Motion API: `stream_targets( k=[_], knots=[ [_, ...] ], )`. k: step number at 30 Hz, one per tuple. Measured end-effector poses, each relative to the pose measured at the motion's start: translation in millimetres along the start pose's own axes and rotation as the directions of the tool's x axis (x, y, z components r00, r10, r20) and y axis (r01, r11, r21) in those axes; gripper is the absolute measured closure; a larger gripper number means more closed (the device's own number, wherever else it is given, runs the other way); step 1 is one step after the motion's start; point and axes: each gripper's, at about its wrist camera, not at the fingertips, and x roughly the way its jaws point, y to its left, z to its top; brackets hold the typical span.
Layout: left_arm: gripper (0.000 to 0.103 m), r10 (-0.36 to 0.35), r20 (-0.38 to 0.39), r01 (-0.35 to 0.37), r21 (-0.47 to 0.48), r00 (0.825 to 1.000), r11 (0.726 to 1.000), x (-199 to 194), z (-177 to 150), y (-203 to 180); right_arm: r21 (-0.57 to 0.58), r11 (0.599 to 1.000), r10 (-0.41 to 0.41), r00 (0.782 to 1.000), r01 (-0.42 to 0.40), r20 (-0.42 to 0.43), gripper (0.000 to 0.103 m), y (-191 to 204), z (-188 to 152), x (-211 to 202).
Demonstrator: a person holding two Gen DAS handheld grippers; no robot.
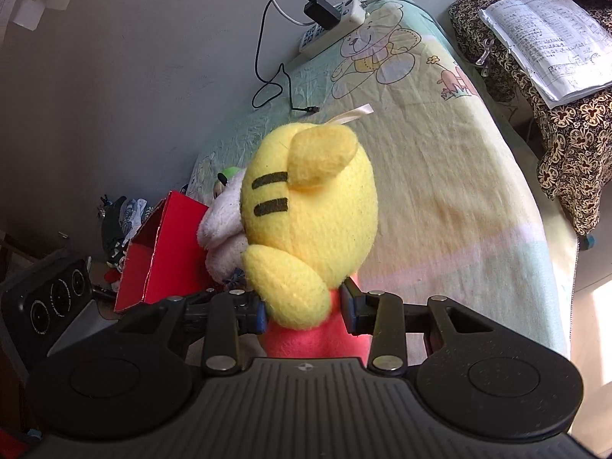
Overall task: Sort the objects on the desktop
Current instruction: 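Lift the tiger plush with the right gripper and carry it toward the red box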
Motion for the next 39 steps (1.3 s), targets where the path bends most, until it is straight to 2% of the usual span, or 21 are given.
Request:
stream_targets(
  k=[7,18,24,30,39],
  knots=[
    [0.013,-0.039,0.033,0.036,0.076,0.999,0.996,-44.2,-18.1,17.7,0.014,0.999,-0.033,0.997,0.032,0.071,0.065,46.0,-28.7,0.0],
    [0.013,-0.09,0.123,0.073,0.137,0.988,0.988,-127.5,-47.6,77.0,-0.043,0.998,-0.046,0.983,0.054,0.178,0.064,137.0,-61.6,26.8],
    [0.013,-0.079,0.17,0.057,0.13,0.982,0.99,-162.3,-57.4,112.3,-0.078,0.996,-0.025,0.978,0.042,0.207,0.064,176.4,-70.7,50.9],
    [0.013,-0.059,0.246,0.036,0.096,0.968,0.995,-197.8,-63.5,144.2,-0.131,0.991,0.007,0.977,0.022,0.215,0.064,216.3,-71.3,70.1],
    [0.013,0.037,0.324,-0.051,0.036,0.945,0.998,-225.3,-60.9,182.6,-0.196,0.98,0.063,0.978,-0.023,0.198,0.064,252.7,-50.6,109.5]
  ],
)
